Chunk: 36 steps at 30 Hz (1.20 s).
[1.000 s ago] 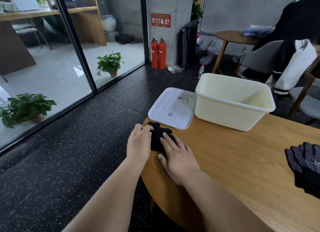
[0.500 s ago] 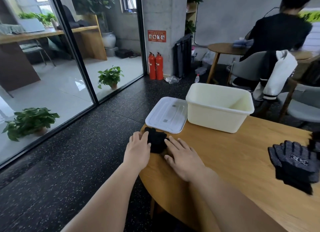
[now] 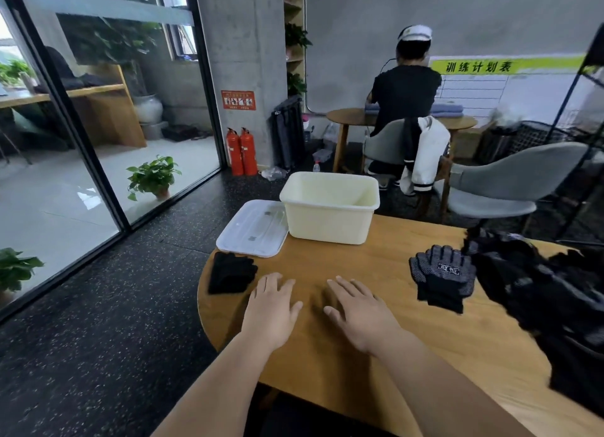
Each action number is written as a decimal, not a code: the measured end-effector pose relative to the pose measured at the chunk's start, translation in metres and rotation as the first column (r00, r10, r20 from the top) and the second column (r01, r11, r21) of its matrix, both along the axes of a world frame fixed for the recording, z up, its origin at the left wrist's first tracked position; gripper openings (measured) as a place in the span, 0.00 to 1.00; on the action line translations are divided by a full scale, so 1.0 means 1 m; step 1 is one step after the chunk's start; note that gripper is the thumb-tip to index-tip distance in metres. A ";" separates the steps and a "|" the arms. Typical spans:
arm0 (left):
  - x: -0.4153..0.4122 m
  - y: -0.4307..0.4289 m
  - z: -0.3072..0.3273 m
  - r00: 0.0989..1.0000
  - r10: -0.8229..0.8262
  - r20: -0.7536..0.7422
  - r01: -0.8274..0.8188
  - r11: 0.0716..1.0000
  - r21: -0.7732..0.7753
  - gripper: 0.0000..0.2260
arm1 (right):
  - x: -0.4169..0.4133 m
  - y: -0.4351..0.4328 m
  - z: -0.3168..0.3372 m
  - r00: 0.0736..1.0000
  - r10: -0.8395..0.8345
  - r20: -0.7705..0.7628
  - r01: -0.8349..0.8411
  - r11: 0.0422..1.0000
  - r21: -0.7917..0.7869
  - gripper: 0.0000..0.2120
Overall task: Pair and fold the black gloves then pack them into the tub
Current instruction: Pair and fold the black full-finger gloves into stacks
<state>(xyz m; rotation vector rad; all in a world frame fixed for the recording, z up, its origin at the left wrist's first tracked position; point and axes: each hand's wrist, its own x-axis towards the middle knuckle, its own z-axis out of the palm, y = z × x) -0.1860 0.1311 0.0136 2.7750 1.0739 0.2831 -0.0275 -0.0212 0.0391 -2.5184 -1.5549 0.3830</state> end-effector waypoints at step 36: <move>0.188 -0.148 -0.042 0.860 -0.509 -0.047 0.510 0.860 0.021 0.31 | 0.144 -0.147 -0.069 0.897 -0.409 0.167 0.385 0.909 0.160 0.37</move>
